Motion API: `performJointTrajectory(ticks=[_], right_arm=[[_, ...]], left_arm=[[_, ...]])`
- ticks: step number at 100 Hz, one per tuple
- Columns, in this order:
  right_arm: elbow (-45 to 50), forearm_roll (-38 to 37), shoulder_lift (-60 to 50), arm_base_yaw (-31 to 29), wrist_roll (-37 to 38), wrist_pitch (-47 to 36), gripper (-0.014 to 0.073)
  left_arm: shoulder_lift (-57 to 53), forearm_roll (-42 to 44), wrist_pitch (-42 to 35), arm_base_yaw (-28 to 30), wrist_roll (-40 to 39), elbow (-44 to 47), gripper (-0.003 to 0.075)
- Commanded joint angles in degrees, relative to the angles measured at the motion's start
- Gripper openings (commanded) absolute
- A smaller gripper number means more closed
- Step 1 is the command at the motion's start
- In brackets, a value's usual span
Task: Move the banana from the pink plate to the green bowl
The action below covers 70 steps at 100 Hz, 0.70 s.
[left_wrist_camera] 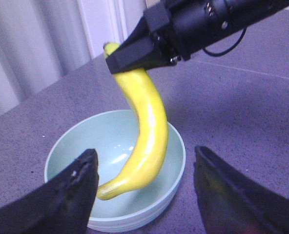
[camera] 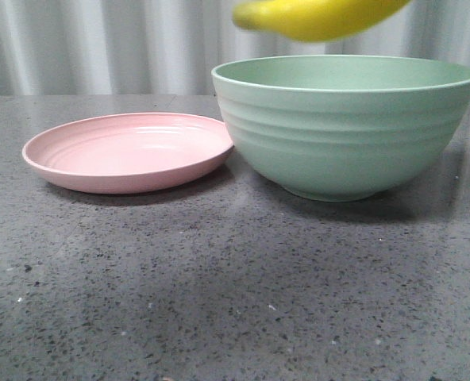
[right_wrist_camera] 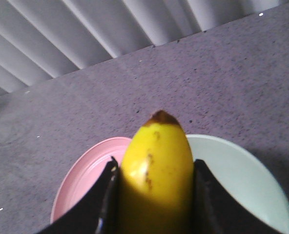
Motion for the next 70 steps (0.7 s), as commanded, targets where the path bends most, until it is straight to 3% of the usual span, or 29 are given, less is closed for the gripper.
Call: performJointTrajectory(ticks=[1, 14, 33, 38, 60, 70], right_arm=[[-2.1, -0.1, 1.7, -0.1, -0.8, -5.8, -0.0027], [-2.1, -0.9, 5.2, -0.1, -0.8, -7.5, 0.0008], [-2.1, -1.3, 6.7, -0.1, -1.7, -7.5, 0.0336], [-2.1, -1.3, 6.7, -0.1, -1.7, -7.8, 0.0382], [-2.1, -1.5, 4.9, -0.1, -2.5, -7.7, 0.0388], [-2.1, -2.9, 2.9, -0.1, -2.6, -6.7, 0.0383]], left_arm=[[-2.0, -0.4, -4.1, 0.2, -0.2, -2.0, 0.04], [-2.3, -1.1, -4.0, 0.2, -0.2, -2.0, 0.04], [-2.3, -1.5, -3.9, 0.2, -0.3, -2.0, 0.04], [-2.3, -1.5, -3.9, 0.2, -0.3, -2.0, 0.04], [-2.6, -2.7, -3.9, 0.2, -0.3, -2.0, 0.0398], [-3.2, -2.8, -3.9, 0.2, -0.3, -2.0, 0.0326]])
